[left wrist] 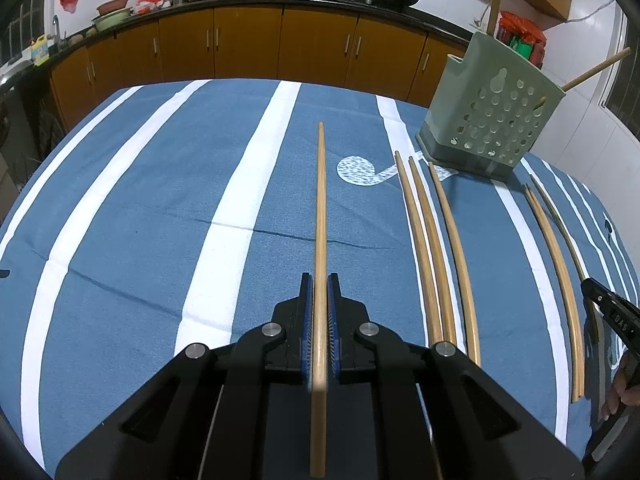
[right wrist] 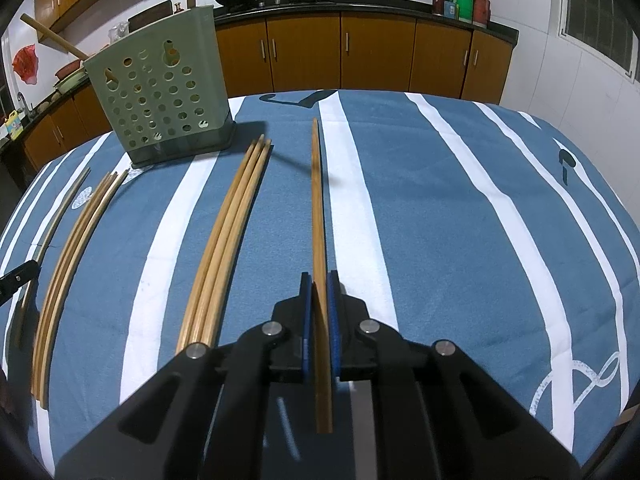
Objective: Organize utensils
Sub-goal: 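Raise the left tool's chopstick into the holder while the right tool inserts its chopstick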
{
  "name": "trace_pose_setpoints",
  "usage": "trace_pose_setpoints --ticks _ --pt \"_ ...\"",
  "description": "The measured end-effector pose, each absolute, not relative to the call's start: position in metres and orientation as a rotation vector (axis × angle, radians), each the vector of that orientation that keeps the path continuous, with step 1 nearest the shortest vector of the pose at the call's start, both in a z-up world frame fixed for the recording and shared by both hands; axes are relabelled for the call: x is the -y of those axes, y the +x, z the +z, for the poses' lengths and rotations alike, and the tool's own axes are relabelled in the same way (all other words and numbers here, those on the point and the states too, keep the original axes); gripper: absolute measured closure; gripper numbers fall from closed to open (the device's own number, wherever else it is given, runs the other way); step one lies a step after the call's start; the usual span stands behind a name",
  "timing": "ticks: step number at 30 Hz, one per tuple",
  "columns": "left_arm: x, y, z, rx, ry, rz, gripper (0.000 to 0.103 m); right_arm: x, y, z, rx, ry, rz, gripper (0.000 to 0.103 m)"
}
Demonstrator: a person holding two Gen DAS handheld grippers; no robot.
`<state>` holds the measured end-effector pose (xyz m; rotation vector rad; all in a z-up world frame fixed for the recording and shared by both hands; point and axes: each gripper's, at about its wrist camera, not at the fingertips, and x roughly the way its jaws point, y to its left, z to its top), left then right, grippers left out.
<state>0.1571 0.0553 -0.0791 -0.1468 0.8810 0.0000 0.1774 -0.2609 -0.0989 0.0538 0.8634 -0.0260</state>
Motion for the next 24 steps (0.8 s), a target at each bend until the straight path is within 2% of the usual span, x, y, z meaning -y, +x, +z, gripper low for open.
trace_pose_setpoints --ticks 17,24 --pt "-0.046 0.149 -0.078 -0.894 -0.019 0.004 0.095 0.267 0.173 -0.095 -0.863 0.092 -0.011 0.095" --pt "-0.061 0.145 -0.031 -0.764 -0.083 0.001 0.095 0.279 0.164 -0.039 -0.694 0.112 -0.014 0.095"
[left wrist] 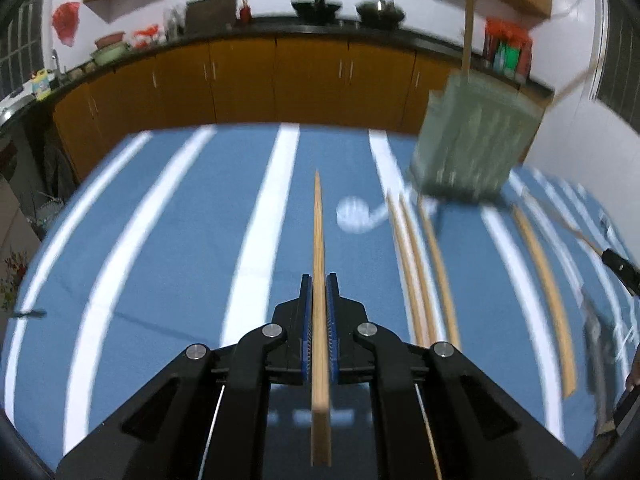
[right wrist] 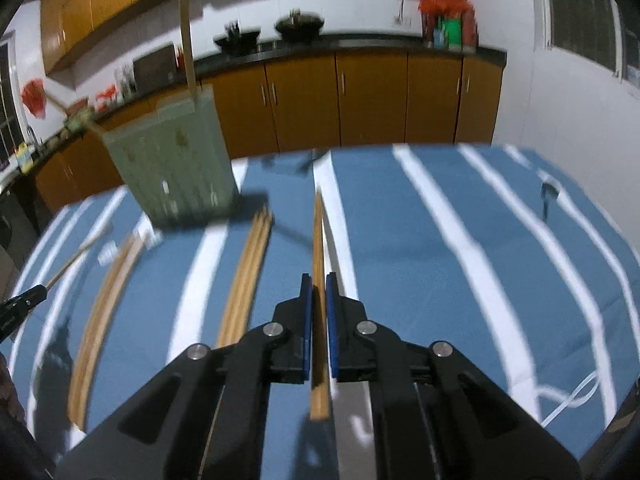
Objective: Organize utensils
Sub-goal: 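Raise the left tool's chopstick into the holder while the right tool inserts its chopstick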
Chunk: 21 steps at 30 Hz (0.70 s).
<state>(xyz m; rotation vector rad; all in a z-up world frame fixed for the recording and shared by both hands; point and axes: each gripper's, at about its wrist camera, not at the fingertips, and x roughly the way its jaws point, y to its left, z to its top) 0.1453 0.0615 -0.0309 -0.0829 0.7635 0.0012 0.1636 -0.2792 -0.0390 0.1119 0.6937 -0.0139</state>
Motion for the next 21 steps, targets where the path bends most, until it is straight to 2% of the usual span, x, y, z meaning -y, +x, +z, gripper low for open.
trace_pose_setpoints --ticks 7,12,21 --pt "-0.073 0.144 0.037 -0.58 -0.157 -0.01 0.096 0.28 0.158 0.016 -0.54 0.112 0.0 0.095" --pt "-0.072 0.153 0.061 -0.533 -0.16 -0.025 0.096 0.279 0.162 0.033 -0.505 0.115 0.001 0.095" --pt "-0.053 0.146 0.11 -0.425 -0.145 -0.114 0.096 0.266 0.154 0.103 -0.349 0.147 0.113 0.095"
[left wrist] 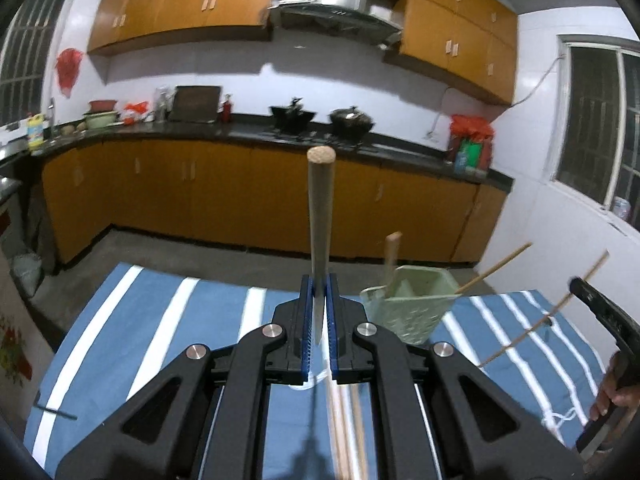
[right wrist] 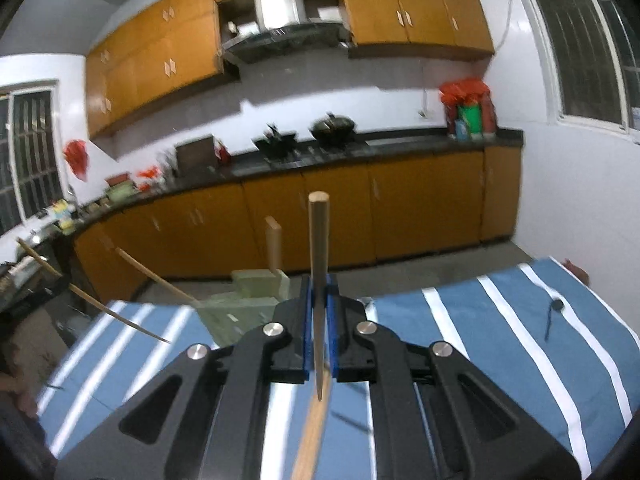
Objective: Organize utensils
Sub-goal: 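Raise the left tool's chopstick into the holder while the right tool inserts its chopstick, then open both tools to drop the chopsticks in the holder and pull back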
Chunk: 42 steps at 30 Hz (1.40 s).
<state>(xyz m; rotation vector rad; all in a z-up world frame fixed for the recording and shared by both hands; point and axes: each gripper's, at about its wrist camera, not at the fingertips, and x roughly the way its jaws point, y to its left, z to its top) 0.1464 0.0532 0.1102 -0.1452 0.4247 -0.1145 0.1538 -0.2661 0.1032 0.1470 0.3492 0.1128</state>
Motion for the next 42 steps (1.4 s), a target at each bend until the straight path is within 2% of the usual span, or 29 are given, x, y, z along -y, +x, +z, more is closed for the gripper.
trace_pose_setpoints --ticks 6,15,19,33,35,36,37,39,42 --pt "-0.027 0.138 0.132 -0.384 -0.119 -0.209 0.096 0.251 0.154 0.145 -0.247 0.158 0.186 0.095" --pt "-0.009 0.155 0.161 -0.274 -0.151 -0.262 0.096 0.239 0.181 0.176 -0.127 0.195 0.185 0.095" --pt "0.007 0.172 0.158 -0.282 -0.108 -0.266 0.096 0.231 0.201 0.171 -0.131 0.166 0.166 0.095" --pt "0.016 0.217 0.098 -0.481 -0.124 -0.267 0.096 0.211 0.245 0.112 -0.321 0.148 0.182 0.093" --pt "0.013 0.217 0.098 -0.487 -0.148 -0.276 0.093 0.212 0.236 0.112 -0.307 0.141 0.185 0.089" --pt "0.012 0.217 0.099 -0.484 -0.155 -0.277 0.087 0.212 0.232 0.114 -0.3 0.137 0.183 0.087" --pt "0.01 0.215 0.101 -0.478 -0.161 -0.274 0.073 0.214 0.229 0.116 -0.291 0.139 0.183 0.082" --pt "0.006 0.209 0.105 -0.453 -0.174 -0.271 0.061 0.218 0.219 0.12 -0.269 0.146 0.183 0.076" --pt "0.003 0.198 0.115 -0.414 -0.193 -0.282 0.058 0.228 0.203 0.125 -0.242 0.156 0.166 0.073"
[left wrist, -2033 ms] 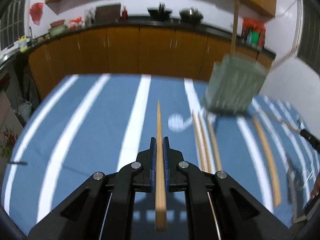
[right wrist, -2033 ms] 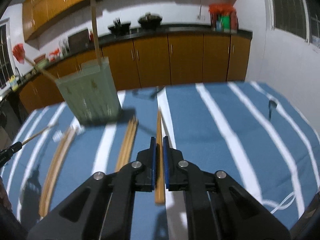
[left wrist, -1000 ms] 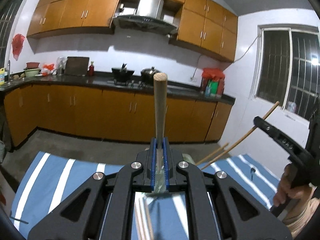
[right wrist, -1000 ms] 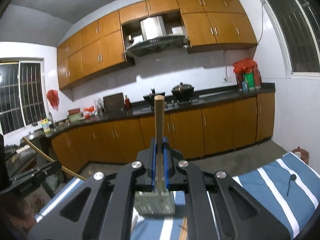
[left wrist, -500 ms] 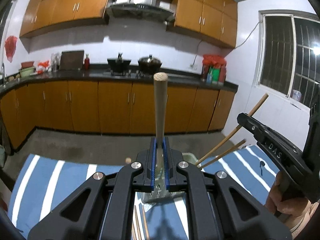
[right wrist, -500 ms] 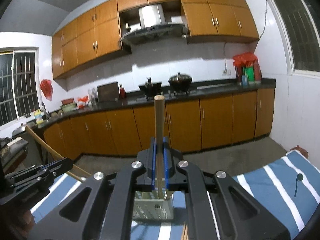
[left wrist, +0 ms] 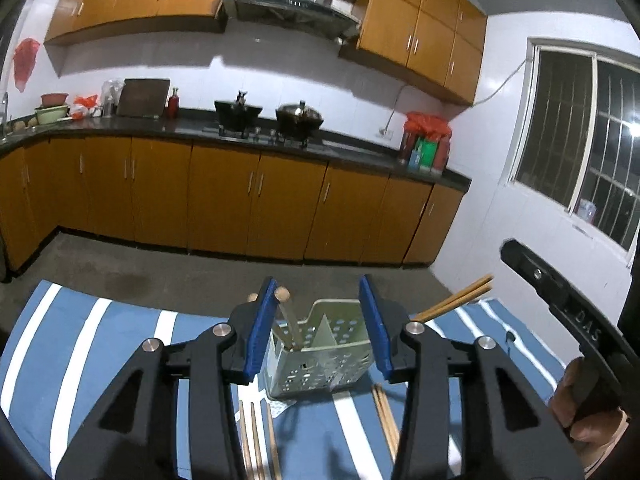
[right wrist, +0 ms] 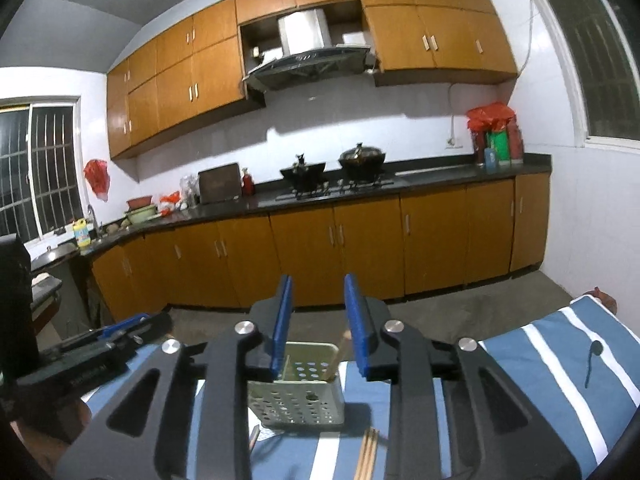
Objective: Organize utensils
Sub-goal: 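Open both tools to drop the chopsticks in the holder and pull back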
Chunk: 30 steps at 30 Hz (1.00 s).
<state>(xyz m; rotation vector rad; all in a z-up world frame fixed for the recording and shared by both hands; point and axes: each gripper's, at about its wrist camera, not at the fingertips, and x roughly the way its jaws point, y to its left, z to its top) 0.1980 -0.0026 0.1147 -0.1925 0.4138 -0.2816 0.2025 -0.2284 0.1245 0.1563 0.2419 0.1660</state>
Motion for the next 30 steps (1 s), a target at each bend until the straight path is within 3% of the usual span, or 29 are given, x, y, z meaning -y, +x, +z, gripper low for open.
trace_pose_setpoints --ticks 5,10,13,19,30 --pt "-0.014 0.171 0.129 -0.34 -0.235 -0.278 0.05 0.253 0.175 0.111 -0.252 0.164 0.086 0.068" --pt "-0.032 0.143 0.105 -0.366 -0.177 -0.155 0.046 0.267 0.177 0.048 -0.463 0.151 0.046 0.068" --pt "-0.037 0.141 0.07 -0.467 -0.123 -0.089 0.046 0.263 0.181 0.001 -0.631 0.139 0.081 0.078" --pt "-0.039 0.141 -0.012 -0.716 -0.11 -0.057 0.061 0.241 0.169 -0.068 -0.828 0.139 0.149 0.084" --pt "-0.023 0.139 -0.057 -0.845 -0.123 -0.09 0.064 0.23 0.163 -0.095 -0.893 0.1 0.149 0.088"
